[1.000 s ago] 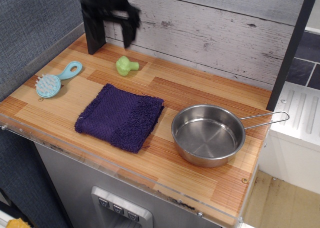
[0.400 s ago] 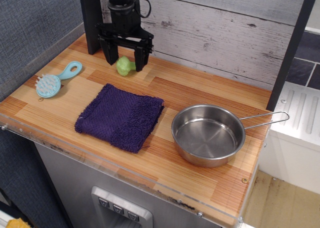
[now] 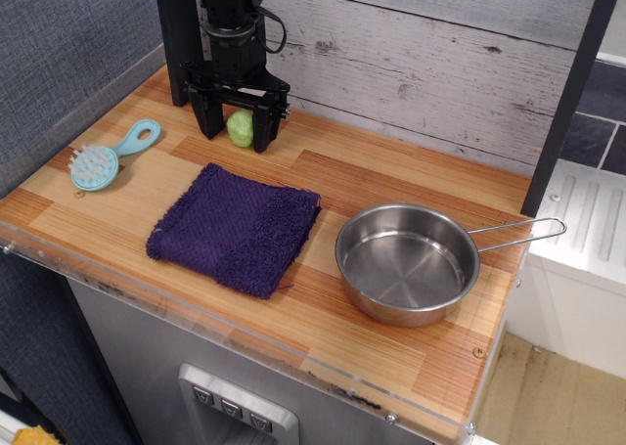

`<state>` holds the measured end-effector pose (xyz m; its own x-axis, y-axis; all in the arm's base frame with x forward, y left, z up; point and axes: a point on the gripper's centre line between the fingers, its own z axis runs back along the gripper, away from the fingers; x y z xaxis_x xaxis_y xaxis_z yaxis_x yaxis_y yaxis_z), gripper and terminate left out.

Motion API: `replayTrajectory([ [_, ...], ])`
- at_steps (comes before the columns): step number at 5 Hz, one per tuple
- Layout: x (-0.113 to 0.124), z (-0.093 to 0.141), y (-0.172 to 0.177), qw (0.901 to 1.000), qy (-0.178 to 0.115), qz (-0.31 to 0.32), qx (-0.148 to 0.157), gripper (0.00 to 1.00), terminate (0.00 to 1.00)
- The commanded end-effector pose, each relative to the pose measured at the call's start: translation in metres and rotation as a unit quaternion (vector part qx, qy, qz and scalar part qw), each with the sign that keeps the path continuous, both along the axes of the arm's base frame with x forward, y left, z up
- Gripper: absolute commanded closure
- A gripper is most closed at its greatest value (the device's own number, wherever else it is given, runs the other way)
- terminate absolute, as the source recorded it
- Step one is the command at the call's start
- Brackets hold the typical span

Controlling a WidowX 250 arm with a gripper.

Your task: Place the green vegetable in the silver pot.

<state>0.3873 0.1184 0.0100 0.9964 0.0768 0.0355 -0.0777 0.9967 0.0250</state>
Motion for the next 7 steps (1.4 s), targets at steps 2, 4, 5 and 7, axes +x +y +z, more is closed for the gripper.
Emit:
replayTrajectory([
  [2, -0.014, 0.104, -0.044, 0.9944, -0.097, -0.02, -0.037, 1.0, 0.0],
  [4, -0.069, 0.107, -0.13, 0.9913, -0.045, -0.111, -0.055, 1.0, 0.0],
  [5, -0.098, 0.085, -0.147, 0.986, -0.027, -0.16, -0.039, 1.0, 0.0],
  [7, -0.108, 0.043, -0.155, 0.9738, -0.028, -0.225, -0.016, 1.0, 0.0],
])
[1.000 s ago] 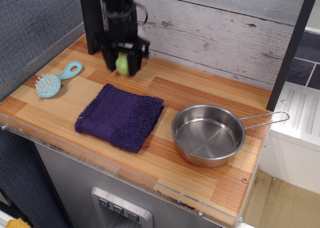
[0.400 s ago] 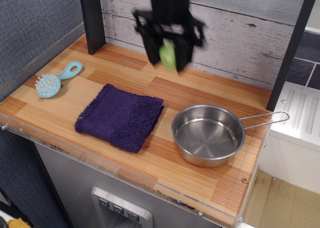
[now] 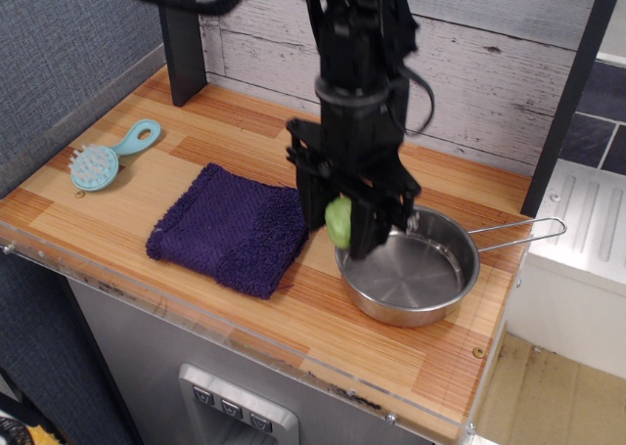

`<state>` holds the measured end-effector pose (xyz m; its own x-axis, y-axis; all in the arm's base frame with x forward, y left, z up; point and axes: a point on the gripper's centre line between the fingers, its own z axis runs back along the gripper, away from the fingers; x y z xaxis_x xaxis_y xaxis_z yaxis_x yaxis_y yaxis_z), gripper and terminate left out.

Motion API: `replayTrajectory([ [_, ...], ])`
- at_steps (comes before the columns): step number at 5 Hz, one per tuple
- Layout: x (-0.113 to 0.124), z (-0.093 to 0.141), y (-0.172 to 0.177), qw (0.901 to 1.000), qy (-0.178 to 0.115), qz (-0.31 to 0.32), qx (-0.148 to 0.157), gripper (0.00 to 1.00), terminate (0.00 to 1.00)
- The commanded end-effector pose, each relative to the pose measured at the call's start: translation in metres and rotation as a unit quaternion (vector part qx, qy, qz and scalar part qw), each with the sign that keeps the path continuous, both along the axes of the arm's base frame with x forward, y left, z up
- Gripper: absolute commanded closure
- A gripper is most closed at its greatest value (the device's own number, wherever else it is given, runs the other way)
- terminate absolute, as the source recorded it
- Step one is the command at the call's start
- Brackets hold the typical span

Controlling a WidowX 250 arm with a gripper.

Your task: Place the green vegetable in the silver pot.

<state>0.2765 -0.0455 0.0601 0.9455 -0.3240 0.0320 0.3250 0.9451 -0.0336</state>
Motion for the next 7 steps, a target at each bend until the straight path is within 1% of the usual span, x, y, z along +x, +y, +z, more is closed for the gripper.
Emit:
replayTrajectory([
  [1, 0.015, -0.011, -0.001, 0.9974, -0.052, -0.047, -0.016, 1.0, 0.0],
  [2, 0.025, -0.01, -0.012, 0.9957, -0.065, -0.06, -0.026, 1.0, 0.0],
  [3, 0.026, -0.009, -0.022, 0.9946, -0.067, -0.074, -0.031, 1.0, 0.0],
  [4, 0.024, -0.007, -0.025, 0.995, -0.059, -0.078, -0.019, 0.0, 0.0],
  [5, 0.028, -0.002, -0.019, 0.9956, -0.051, -0.076, -0.02, 0.0, 0.0],
  [6, 0.04, 0.02, 0.0, 0.9967, -0.064, -0.043, -0.026, 0.0, 0.0],
  [7, 0.065, 0.068, 0.052, 0.9936, -0.096, 0.057, -0.015, 0.0, 0.0],
])
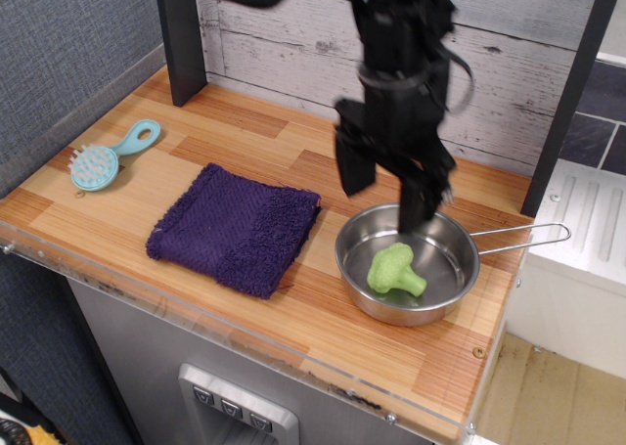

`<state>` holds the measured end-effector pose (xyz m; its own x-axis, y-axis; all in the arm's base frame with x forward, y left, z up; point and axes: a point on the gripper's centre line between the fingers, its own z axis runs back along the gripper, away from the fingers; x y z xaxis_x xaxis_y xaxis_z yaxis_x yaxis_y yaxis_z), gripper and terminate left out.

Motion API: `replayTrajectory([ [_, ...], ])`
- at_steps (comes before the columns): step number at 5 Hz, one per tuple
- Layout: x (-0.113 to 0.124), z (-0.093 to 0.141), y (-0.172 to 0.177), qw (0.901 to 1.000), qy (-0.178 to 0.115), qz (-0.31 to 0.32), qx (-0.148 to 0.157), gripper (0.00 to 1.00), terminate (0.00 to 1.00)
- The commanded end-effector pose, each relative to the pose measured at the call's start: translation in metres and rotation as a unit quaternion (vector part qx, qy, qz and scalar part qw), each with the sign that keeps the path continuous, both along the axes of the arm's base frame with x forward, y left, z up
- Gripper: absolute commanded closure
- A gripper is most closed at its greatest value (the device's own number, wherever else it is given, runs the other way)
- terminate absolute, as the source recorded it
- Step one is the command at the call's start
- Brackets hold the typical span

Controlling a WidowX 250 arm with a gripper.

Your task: Place the green vegetable in the silver pot.

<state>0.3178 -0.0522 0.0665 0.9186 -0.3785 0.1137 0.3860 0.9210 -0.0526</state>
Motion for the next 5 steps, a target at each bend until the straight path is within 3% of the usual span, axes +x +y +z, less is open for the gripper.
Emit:
replayTrajectory([
  [1, 0.039, 0.069, 0.107, 0.9843, -0.052, 0.167, 0.019, 0.0, 0.0],
  [3, 0.033, 0.052, 0.114, 0.9828, -0.019, 0.182, 0.026, 0.0, 0.0],
  [4, 0.033, 0.052, 0.114, 0.9828, -0.019, 0.182, 0.026, 0.0, 0.0],
  [5, 0.033, 0.052, 0.114, 0.9828, -0.019, 0.182, 0.026, 0.0, 1.0],
])
